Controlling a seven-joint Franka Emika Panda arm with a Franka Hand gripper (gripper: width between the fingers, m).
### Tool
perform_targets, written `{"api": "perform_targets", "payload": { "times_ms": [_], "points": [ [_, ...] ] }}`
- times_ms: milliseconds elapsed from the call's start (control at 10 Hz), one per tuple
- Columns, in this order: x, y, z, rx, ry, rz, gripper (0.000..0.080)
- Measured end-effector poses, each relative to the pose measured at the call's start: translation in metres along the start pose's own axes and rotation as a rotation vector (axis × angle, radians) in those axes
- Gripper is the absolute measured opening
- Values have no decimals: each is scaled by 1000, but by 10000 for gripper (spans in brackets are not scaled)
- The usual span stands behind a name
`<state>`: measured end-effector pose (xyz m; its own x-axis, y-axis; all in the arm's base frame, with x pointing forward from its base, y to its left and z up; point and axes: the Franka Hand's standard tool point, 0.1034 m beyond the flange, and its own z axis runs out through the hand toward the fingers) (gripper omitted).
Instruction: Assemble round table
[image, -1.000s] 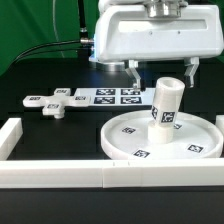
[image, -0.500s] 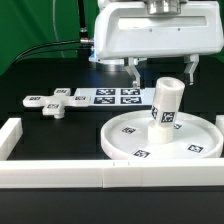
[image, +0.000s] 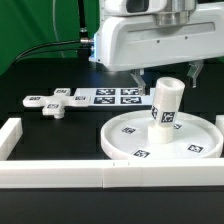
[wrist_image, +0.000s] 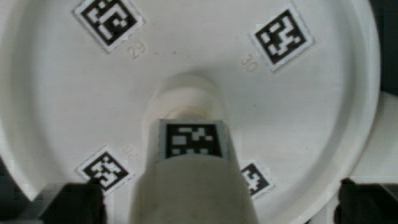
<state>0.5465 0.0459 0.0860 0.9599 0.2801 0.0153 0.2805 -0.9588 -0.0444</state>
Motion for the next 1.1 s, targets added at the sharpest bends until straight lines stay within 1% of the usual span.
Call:
{"api": "perform_targets", "payload": {
  "times_ms": [100, 200, 300, 400, 500, 900, 1100],
  "points": [
    [-1, -2, 0, 20, -68, -6, 649],
    [-2, 0, 1, 34, -141, -28, 649],
    [4, 5, -2, 31, -174, -45, 649],
    [9, 12, -4, 36, -164, -61, 649],
    [11, 22, -5, 53, -154, -52, 649],
    [11, 21, -3, 53, -156, -48, 649],
    [14, 16, -3, 53, -154, -58, 649]
  ]
}}
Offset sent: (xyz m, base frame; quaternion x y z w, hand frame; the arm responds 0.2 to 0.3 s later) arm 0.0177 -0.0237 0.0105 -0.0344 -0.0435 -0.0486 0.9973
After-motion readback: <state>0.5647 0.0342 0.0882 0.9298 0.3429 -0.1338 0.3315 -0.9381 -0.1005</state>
